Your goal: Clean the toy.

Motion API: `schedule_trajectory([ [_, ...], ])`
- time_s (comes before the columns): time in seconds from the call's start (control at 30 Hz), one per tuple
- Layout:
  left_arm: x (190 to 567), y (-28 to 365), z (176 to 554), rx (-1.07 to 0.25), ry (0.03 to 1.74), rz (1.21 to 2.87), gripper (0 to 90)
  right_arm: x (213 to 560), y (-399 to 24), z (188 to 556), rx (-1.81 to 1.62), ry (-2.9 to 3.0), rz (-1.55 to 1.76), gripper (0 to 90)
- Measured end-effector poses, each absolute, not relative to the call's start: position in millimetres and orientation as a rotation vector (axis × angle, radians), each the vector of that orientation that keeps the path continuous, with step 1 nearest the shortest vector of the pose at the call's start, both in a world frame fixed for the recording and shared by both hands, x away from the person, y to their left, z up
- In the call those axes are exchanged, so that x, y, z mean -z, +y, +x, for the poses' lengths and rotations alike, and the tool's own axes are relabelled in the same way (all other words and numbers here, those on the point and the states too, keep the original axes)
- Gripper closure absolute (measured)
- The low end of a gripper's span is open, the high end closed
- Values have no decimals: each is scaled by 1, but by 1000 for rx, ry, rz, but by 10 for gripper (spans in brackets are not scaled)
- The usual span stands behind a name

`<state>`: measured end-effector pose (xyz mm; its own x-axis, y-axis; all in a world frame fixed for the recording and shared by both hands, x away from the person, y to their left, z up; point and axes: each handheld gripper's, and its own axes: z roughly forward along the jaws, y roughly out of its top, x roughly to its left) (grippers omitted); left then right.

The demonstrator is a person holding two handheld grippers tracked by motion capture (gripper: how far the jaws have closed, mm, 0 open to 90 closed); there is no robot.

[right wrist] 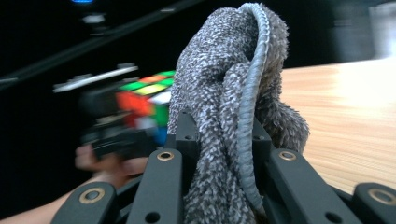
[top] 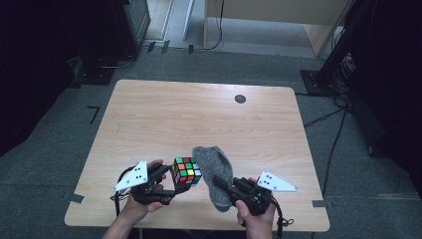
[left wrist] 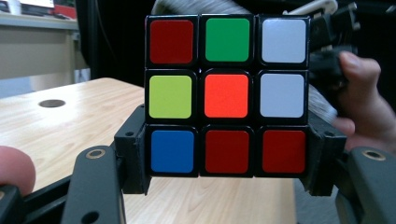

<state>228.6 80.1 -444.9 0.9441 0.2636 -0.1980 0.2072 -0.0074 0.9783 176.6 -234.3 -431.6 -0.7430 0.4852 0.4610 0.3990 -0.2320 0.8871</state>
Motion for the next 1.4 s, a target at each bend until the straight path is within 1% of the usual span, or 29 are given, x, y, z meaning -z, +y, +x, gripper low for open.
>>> schedule_trajectory([
  [0.1,444,78,227,20,348,1569,339,440,-223,177,-2206,1959,1030,749],
  [0.17,444,78,227,34,345,1563,339,450,-218,181,-2201,2029,1079,749],
  [0.23,444,76,226,20,344,1582,339,457,-214,187,-1885,2165,1166,751],
  [0.27,444,75,226,15,345,1591,339,459,-217,188,-1828,2143,1180,752],
  [0.3,445,74,226,5,345,1604,339,459,-219,188,-1873,2121,1192,752],
  [0.33,446,74,227,5,348,1612,339,458,-225,188,-2001,2061,1215,752],
  [0.4,448,74,228,12,358,1612,339,448,-231,183,-2197,1935,1152,752],
  [0.47,449,73,228,34,355,1600,339,443,-228,179,-2283,1919,1080,752],
  [0.53,448,74,228,25,366,1595,339,447,-221,178,-2312,1921,1088,753],
  [0.6,447,74,228,8,373,1601,339,453,-219,182,-2265,1994,1171,753],
  [0.67,446,74,227,1,374,1598,339,456,-216,184,-2099,2102,1177,754],
  [0.7,445,74,227,-1,376,1596,339,455,-217,184,-2072,2103,1171,753],
  [0.87,446,73,227,-8,380,1615,339,445,-226,180,-2182,1941,1118,737],
  [0.97,445,76,228,11,387,1590,338,454,-217,182,-2234,2012,1082,738],
  [1.0,444,77,229,-2,392,1592,339,458,-215,186,-2183,2107,1080,743],
  [1.07,443,79,229,-16,391,1591,338,461,-213,187,-1926,2194,1071,759],
  [1.17,443,79,229,-19,388,1599,339,456,-226,186,-2109,2007,1151,771],
  [1.27,445,74,227,-3,380,1608,339,449,-228,182,-2197,1946,1059,771],
  [1.37,444,72,226,7,368,1615,339,454,-219,187,-2148,2104,1053,770],
  [1.4,443,72,225,0,367,1616,339,458,-218,190,-2044,2172,1085,771],
])
